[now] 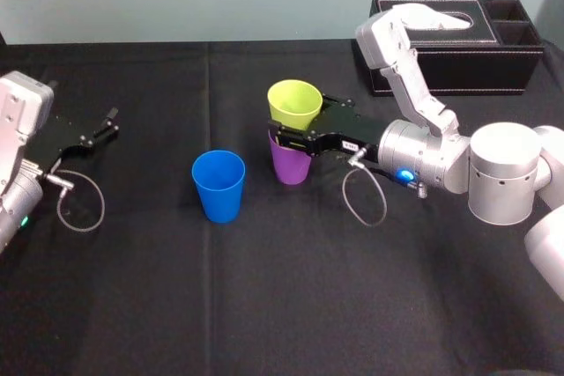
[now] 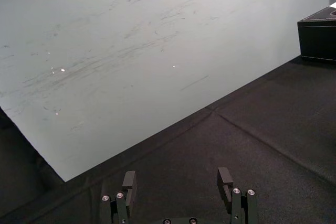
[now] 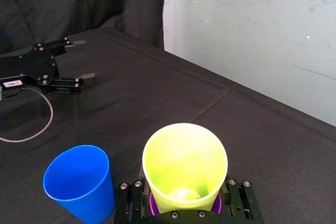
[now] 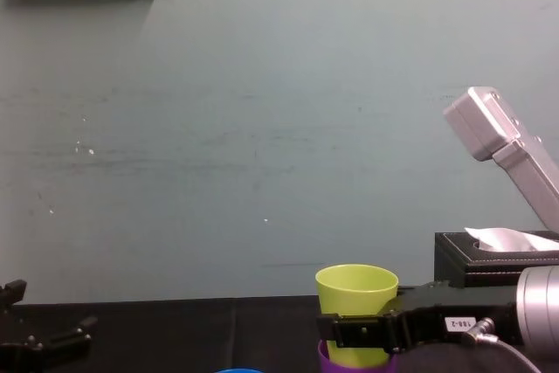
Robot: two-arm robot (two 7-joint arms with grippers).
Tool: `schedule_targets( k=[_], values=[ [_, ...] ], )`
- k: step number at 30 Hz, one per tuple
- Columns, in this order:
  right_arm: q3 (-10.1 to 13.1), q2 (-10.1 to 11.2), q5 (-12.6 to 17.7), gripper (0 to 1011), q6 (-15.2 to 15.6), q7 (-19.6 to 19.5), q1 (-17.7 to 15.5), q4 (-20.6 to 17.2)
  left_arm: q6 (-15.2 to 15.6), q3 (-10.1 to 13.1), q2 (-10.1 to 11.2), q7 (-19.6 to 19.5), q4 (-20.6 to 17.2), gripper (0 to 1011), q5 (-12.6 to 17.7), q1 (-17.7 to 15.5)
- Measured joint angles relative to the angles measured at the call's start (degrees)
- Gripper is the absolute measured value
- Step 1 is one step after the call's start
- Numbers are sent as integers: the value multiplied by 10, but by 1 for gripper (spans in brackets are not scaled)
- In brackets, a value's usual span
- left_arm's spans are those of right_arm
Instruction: Stack the three plastic cups sequentially using one hand.
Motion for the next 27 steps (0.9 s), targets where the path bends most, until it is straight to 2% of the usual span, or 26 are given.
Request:
schedule_targets(
  k=[5, 8, 9, 10, 15, 27],
  values=[
    [0, 0, 0, 749, 1, 0, 0, -1, 0, 0, 0, 0, 0, 1010, 0, 0],
    [0, 1, 0, 818, 1, 0, 0, -2, 0, 0, 0, 0, 0, 1010, 0, 0],
    [0, 1, 0, 873, 1, 0, 0, -2, 0, 0, 0, 0, 0, 1010, 0, 0],
    [0, 1, 0, 873, 1, 0, 0, -2, 0, 0, 0, 0, 0, 1010, 0, 0],
    [0, 1, 0, 1003, 2, 0, 0, -3, 0, 0, 0, 0, 0, 1010, 0, 0],
    [1, 1, 1, 1003, 2, 0, 0, -4, 0, 0, 0, 0, 0, 1010, 0, 0]
  ],
)
